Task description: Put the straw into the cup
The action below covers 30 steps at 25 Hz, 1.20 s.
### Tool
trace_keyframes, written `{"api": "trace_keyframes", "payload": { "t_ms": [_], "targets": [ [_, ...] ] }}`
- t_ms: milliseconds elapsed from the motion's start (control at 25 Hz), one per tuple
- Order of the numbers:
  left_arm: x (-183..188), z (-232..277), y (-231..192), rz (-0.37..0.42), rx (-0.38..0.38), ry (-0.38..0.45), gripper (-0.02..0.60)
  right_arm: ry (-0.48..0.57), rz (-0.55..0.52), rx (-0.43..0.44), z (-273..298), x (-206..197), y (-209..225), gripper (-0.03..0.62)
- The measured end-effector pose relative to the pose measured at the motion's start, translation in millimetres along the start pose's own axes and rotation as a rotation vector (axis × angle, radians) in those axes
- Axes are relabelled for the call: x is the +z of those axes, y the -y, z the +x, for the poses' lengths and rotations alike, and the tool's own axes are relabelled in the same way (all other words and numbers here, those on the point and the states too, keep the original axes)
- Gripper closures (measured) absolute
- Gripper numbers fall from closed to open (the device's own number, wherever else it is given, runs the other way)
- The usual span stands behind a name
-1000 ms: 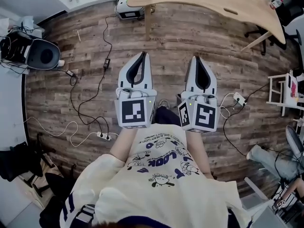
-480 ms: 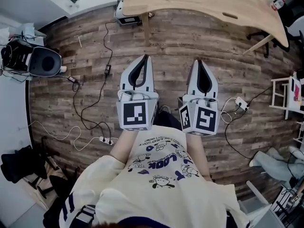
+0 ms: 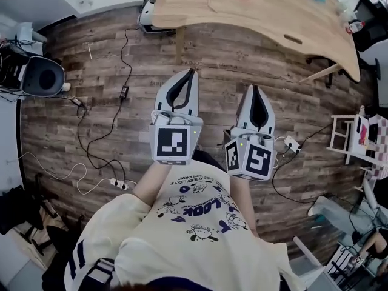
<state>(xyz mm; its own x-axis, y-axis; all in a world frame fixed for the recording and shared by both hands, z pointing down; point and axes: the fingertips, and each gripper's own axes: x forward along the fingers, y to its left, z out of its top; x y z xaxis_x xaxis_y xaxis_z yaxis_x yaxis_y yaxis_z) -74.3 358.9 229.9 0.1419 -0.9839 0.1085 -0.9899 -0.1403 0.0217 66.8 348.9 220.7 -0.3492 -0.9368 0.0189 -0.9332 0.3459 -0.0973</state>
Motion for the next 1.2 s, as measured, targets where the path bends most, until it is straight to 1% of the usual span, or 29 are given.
{"api": "trace_keyframes", "payload": {
  "t_ms": [280,600,720,880,1040,1200],
  "targets": [
    [-6,48,-50,-0.032,0.018,-0.014,0.555,-0.043,-0.020,0.035,68,-14,-26,0.597],
    [12,99,-93,-0.037,0.006,0.009,0.555,-0.028,-0.040,0.009,130,-1,-34,0.596],
    [14,115,-100,-0.037,-0.011,0.013,0.555,-0.025,-0.043,-0.005,148,-1,-34,0.597],
    [11,132,-106,-0.043,-0.034,-0.005,0.555,-0.037,-0.039,-0.028,161,-5,-33,0.595],
    [10,144,-113,-0.055,-0.037,-0.008,0.555,-0.052,-0.049,-0.033,173,-6,-33,0.595],
    [8,160,-111,-0.060,-0.043,-0.029,0.555,-0.072,-0.052,-0.045,183,-9,-21,0.595]
  ]
}}
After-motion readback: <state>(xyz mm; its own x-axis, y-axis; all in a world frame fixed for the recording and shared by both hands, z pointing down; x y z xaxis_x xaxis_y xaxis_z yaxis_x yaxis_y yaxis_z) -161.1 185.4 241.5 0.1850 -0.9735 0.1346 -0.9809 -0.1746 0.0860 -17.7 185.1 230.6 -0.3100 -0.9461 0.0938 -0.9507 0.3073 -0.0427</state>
